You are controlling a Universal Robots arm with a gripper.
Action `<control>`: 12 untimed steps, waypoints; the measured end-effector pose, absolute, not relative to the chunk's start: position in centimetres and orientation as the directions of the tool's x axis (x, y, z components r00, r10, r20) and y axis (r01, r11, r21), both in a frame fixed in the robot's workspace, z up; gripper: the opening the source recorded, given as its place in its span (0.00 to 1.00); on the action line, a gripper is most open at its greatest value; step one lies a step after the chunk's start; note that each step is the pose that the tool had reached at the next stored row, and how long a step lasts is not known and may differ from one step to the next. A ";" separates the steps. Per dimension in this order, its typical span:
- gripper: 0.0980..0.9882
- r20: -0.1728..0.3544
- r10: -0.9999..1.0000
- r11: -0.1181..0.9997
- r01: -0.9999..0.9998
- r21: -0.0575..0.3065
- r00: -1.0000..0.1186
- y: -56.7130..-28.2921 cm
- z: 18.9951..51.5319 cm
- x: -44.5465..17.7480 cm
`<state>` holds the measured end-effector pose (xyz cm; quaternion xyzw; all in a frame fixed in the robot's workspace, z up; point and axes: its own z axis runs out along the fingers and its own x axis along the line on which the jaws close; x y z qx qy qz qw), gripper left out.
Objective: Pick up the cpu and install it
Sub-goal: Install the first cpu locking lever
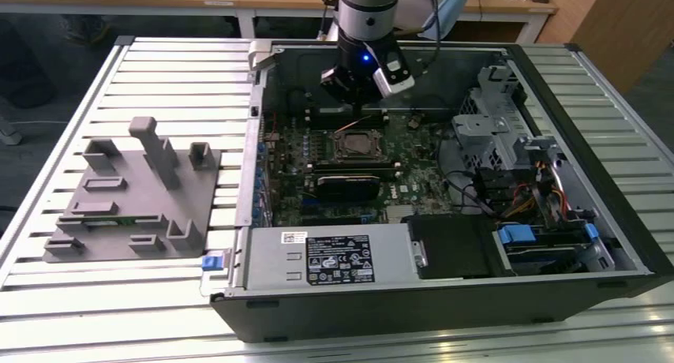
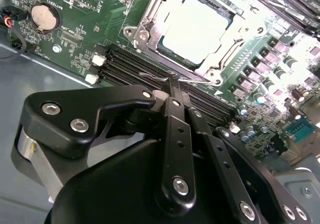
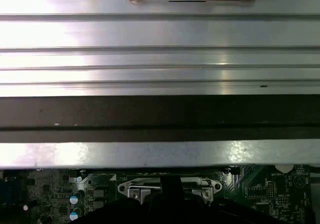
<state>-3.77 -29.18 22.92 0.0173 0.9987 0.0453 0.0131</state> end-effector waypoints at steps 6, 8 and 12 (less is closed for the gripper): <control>0.01 -0.025 0.036 0.995 0.033 0.091 -0.999 -29.1 22.8 -3.4; 0.01 -0.024 0.036 0.995 0.033 0.091 -0.999 -29.1 22.7 -3.3; 0.01 -0.024 0.036 0.995 0.033 0.091 -0.999 -29.0 22.6 -3.1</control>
